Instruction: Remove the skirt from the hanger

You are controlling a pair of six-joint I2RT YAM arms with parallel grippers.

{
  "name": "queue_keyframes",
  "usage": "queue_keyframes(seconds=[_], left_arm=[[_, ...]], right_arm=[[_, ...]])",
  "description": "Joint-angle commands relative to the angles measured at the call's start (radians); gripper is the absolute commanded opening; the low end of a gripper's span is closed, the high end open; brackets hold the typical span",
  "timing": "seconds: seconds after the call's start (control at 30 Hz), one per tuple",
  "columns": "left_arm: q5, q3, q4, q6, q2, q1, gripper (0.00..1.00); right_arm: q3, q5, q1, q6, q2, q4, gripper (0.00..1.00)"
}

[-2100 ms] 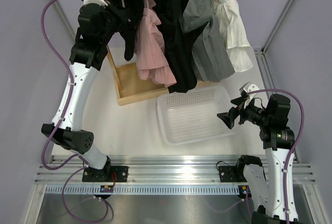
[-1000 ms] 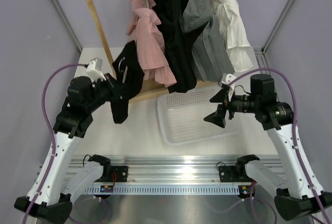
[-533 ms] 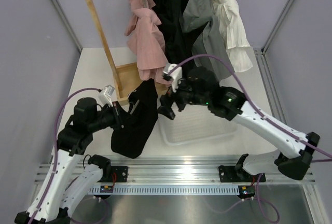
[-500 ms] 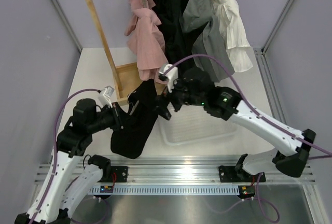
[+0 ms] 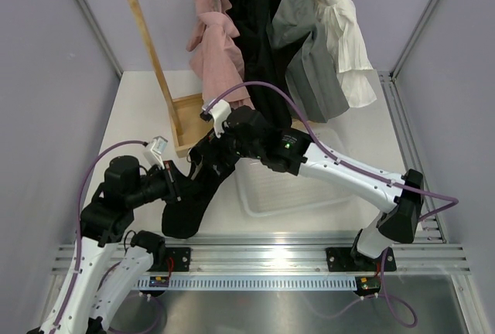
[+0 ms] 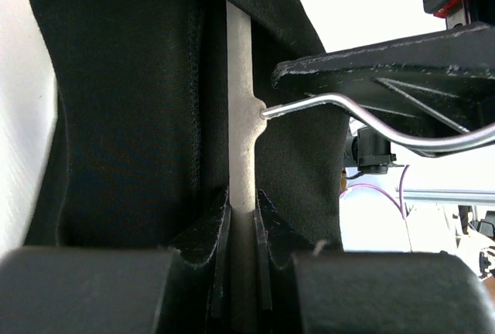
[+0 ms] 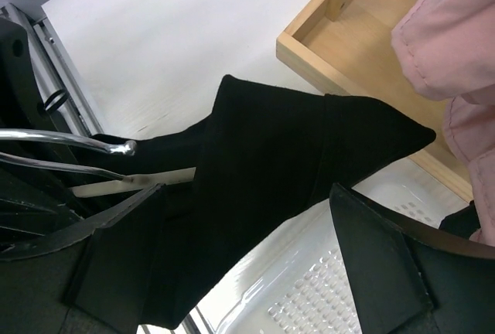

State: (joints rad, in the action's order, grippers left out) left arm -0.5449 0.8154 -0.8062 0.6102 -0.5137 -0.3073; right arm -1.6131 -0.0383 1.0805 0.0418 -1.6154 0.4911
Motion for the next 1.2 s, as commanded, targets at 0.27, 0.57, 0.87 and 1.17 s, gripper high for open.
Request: queue_keyframes(seconds=[0.27, 0.57, 0.87, 1.17], left_arm=[[-0.038, 0.024, 0.078, 0.043, 0.021, -0.003, 0.00], [-0.044, 0.025, 0.059, 0.034, 0.021, -0.004, 0.00], [-0.108, -0.010, 0.009, -0.035, 0.063, -0.003, 0.00], [-0.110, 0.001, -0.085, -0.093, 0.096, -0.003, 0.00]], right_arm=[[-0.024, -0.014, 0.021, -0.034, -0.035, -0.003, 0.78], [-0.019, -0.104, 0.004, -0.126, -0.040, -0.012, 0.35], [-0.223, -0.095, -0.214, -0.123, -0.152, -0.014, 0.00], [-0.330, -0.100, -0.352, -0.102, -0.252, -0.026, 0.00]])
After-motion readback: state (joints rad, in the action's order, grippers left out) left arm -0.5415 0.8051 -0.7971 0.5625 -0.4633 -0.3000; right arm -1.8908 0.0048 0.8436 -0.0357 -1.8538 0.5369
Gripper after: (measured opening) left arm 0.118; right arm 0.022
